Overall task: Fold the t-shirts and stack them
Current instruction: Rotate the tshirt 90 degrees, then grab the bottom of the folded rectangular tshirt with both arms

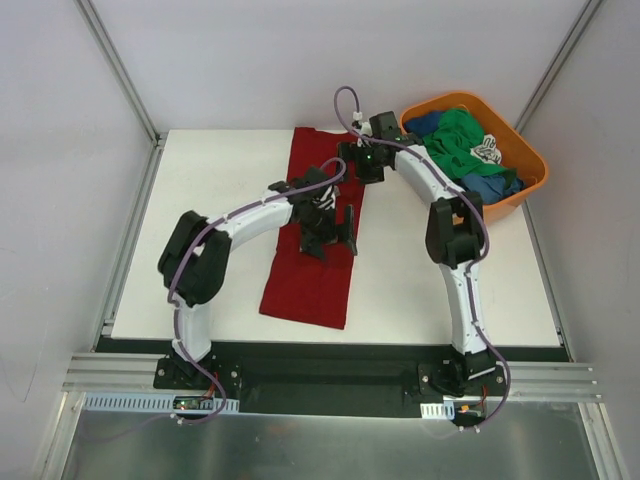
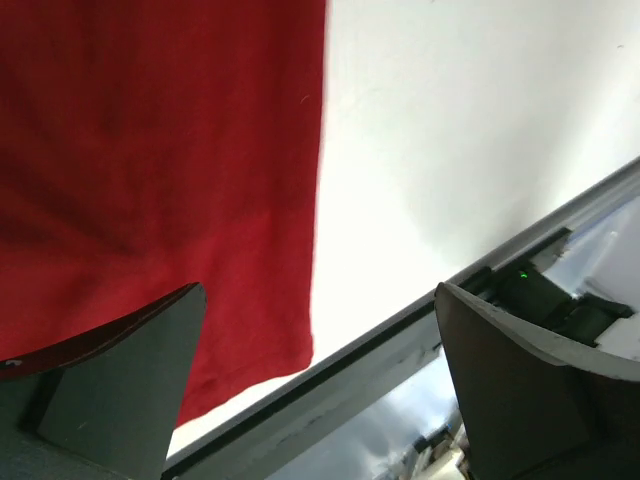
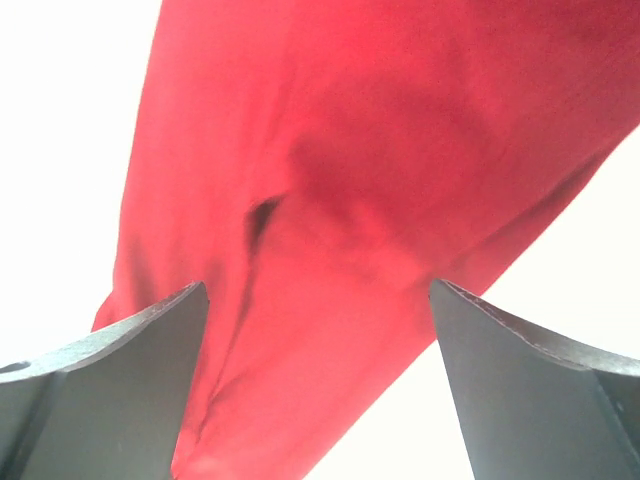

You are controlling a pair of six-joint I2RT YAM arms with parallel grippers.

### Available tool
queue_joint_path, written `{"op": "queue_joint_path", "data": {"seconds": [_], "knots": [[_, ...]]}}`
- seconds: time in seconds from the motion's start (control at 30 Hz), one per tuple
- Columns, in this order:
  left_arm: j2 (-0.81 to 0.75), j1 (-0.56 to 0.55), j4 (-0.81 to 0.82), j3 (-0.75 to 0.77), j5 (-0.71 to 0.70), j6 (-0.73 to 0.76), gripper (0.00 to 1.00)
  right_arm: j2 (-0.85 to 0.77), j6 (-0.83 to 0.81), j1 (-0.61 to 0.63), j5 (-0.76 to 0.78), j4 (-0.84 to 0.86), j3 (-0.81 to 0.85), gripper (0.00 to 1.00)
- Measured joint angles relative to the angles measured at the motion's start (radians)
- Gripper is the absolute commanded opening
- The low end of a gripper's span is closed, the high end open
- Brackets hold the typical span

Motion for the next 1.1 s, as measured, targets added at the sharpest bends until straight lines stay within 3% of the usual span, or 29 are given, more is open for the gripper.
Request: {"op": "queue_joint_path", "data": {"seconds": [0.23, 0.33, 0.5, 0.73, 0.97, 1.1], "knots": [[-0.381, 0.019, -0.089, -0.287, -0.217, 0.011, 0.99, -0.484, 0.007, 0.035, 0.008, 0.180, -0.467, 0.97], [-0.534, 0.077, -0.130, -0.407, -0.269, 0.011, 0.99, -0.737, 0.022, 0.040, 0.021, 0.281, -0.694, 0.97], [-0.580, 0.183, -0.164, -0.576, -0.287, -0.010, 0.89, -0.993, 0.011, 0.111, 0.074, 0.381, -1.013, 0.97], [-0.551, 0.192, -0.174, -0.641, -0.259, -0.022, 0.71, -1.035, -0.019, 0.417, 0.167, 0.296, -1.258, 0.98], [-0.500, 0.192, -0.132, -0.664, -0.243, 0.000, 0.51, -1.044, -0.013, 0.569, 0.216, 0.218, -1.322, 0.99], [-0.452, 0.192, -0.113, -0.692, -0.229, 0.003, 0.44, -1.035, -0.014, 0.640, 0.231, 0.201, -1.321, 0.96]]}}
